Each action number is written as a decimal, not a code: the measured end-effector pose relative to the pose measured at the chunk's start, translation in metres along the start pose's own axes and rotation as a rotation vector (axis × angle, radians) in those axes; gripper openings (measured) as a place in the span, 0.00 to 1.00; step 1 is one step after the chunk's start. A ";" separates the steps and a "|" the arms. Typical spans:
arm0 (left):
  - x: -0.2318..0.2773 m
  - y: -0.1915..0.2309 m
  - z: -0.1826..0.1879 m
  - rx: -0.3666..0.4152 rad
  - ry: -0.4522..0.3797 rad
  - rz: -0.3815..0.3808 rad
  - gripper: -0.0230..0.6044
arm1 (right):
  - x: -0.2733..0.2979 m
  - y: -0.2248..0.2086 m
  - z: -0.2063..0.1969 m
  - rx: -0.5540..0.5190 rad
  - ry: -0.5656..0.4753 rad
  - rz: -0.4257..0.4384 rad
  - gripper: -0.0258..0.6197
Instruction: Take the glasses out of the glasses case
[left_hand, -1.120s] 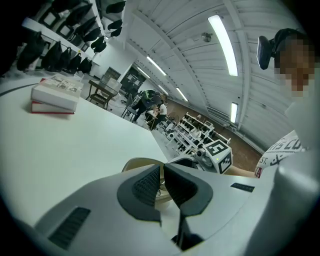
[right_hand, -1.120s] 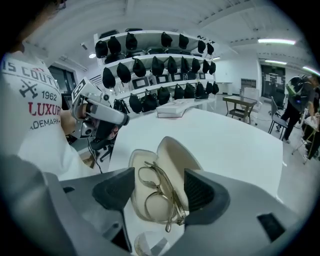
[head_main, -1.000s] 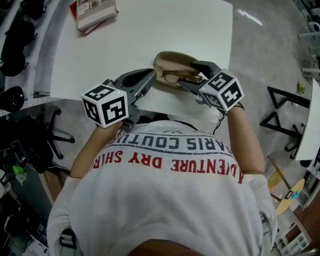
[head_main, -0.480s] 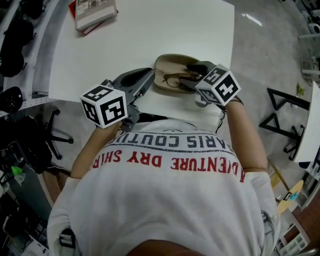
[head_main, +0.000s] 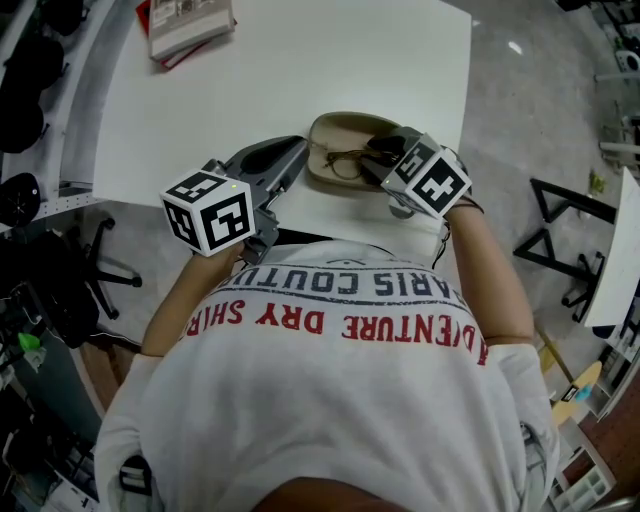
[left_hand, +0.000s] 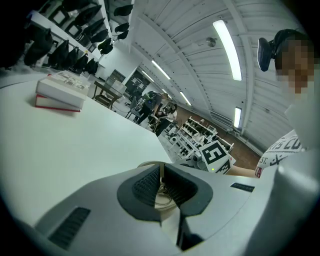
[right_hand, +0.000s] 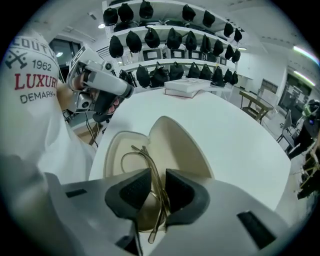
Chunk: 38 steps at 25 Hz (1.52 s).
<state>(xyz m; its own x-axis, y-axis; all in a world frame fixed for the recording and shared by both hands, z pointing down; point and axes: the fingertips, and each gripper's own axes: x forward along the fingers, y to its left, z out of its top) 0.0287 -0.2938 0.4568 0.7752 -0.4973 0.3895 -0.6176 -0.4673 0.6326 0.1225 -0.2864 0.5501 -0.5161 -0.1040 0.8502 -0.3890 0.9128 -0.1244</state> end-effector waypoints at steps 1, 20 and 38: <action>0.001 0.000 0.000 -0.001 0.000 0.000 0.11 | 0.000 0.001 0.000 -0.013 0.005 0.003 0.18; 0.003 0.001 -0.005 -0.003 0.001 -0.020 0.11 | -0.003 0.008 0.003 -0.130 0.057 0.043 0.09; -0.016 -0.021 0.007 0.056 0.042 -0.049 0.11 | -0.058 -0.002 0.037 -0.017 -0.117 -0.123 0.09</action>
<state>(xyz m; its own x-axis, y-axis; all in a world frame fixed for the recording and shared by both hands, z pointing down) 0.0287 -0.2811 0.4323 0.8090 -0.4421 0.3874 -0.5842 -0.5313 0.6136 0.1252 -0.2967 0.4818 -0.5513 -0.2593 0.7930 -0.4422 0.8968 -0.0141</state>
